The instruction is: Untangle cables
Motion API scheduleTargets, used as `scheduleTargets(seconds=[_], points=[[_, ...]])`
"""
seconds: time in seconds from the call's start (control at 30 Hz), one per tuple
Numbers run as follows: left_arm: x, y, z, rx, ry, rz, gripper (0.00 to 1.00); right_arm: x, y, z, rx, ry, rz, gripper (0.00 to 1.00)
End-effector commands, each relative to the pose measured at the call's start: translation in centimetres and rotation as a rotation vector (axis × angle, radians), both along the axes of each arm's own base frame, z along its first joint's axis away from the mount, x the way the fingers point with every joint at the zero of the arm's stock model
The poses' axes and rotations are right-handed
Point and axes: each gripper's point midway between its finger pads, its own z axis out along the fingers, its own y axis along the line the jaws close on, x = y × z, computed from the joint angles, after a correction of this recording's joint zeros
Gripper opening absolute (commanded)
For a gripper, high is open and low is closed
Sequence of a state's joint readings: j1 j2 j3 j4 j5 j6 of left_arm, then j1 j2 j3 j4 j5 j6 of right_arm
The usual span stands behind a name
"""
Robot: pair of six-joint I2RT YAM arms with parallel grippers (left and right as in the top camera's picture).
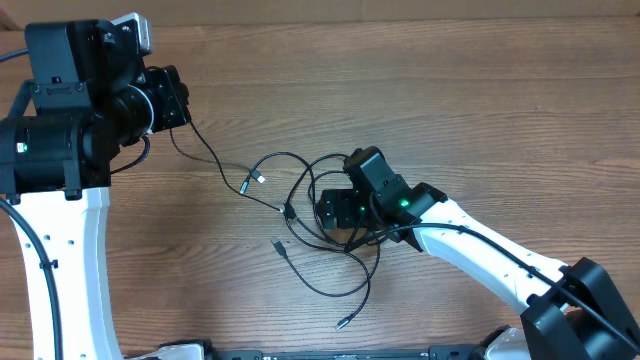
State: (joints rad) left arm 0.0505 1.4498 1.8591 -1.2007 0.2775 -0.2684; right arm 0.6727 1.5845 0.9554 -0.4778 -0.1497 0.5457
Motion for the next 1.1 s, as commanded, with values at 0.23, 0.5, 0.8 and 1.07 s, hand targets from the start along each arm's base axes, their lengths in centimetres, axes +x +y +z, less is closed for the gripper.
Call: scheduleTargets(seconds=[0.23,0.5,0.8,1.07], points=[[0.8,0.9,1.1,0.0,-0.043,0.07,0.04,-1.0,4.1,-1.7,0.125,0.062,0.106,0.92],[1.4,1.0,1.8,-0.028,-0.069,0.098,0.04,-2.2,7.2,-5.7,0.134,0.088,0.186,0.57],[0.7,1.4,0.6,-0.007,-0.018,0.12,0.04,-0.9,5.6,-6.0,0.111,0.095,0.132,0.17],[1.3,2.4,-0.9,0.056,0.023,0.135,0.04,2.9,1.3,-6.4,0.073,0.091,-0.042,0.05]])
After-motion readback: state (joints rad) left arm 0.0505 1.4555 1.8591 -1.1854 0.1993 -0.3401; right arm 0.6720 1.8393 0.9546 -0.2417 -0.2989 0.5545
